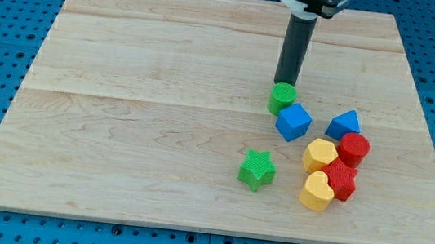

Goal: Push the green circle into the blue cube

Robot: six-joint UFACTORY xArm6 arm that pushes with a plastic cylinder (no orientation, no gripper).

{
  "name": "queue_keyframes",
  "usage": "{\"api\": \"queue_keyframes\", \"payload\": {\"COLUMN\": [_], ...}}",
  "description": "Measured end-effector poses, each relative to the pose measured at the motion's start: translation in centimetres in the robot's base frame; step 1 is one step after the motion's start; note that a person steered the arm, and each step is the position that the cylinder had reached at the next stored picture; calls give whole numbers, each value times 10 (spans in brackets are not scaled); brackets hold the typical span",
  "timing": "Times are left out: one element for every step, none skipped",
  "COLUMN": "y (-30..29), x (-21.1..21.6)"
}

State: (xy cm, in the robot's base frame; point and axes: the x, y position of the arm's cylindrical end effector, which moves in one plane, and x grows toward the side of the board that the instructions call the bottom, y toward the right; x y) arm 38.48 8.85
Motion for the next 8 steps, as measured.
{"api": "queue_keyframes", "payload": {"y": [-10, -28, -26, 0, 20, 20, 41, 44], "x": [-9, -18, -12, 28, 57, 57, 57, 52]}}
